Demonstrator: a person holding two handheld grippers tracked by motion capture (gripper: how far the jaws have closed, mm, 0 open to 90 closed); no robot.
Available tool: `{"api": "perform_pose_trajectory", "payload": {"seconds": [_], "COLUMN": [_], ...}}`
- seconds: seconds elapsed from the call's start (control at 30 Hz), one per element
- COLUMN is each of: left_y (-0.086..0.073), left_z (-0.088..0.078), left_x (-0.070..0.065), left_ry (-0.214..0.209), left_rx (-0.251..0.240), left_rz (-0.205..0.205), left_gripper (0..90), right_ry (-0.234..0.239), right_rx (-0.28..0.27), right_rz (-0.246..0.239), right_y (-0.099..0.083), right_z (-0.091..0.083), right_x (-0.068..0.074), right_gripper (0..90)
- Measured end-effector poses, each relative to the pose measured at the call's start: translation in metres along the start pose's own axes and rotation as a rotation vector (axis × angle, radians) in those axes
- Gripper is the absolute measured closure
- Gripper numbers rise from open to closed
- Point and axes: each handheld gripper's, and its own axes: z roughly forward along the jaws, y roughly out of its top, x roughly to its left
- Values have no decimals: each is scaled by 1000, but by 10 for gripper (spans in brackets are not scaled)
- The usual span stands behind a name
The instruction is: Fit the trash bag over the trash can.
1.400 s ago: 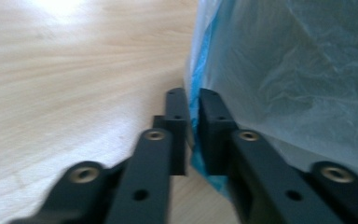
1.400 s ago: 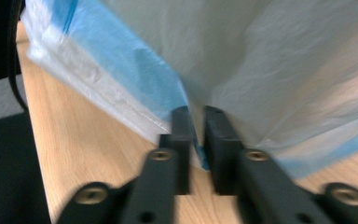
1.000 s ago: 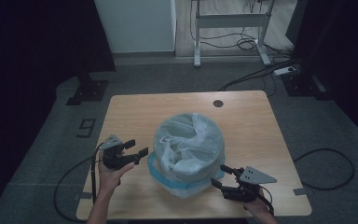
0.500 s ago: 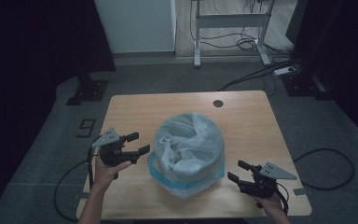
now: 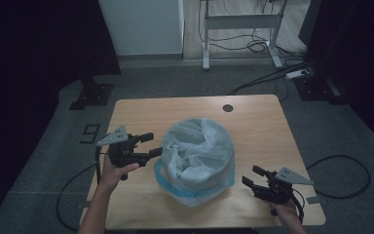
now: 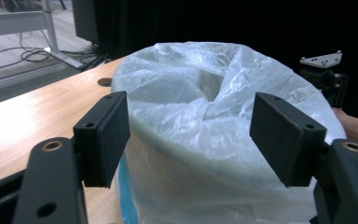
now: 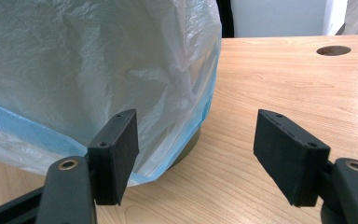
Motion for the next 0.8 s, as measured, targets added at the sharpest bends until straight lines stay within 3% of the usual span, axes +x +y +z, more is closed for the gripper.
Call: {"api": "perform_pose_trajectory", "payload": {"seconds": [0.3, 0.6, 0.8], "left_y": [24, 40, 56], "left_z": [17, 40, 59], "left_x": [4, 12, 10], "left_ry": [-69, -129, -169], "left_rx": [14, 13, 88], "left_rz": [31, 30, 55], "left_gripper": [305, 312, 323], "right_ry": [3, 1, -3], "right_rx": [11, 16, 23], "right_rz": [-4, -1, 5], "right_y": [-2, -3, -4], "right_z": [2, 2, 3], "right_x": [-1, -1, -2], "right_gripper": [314, 315, 315]}}
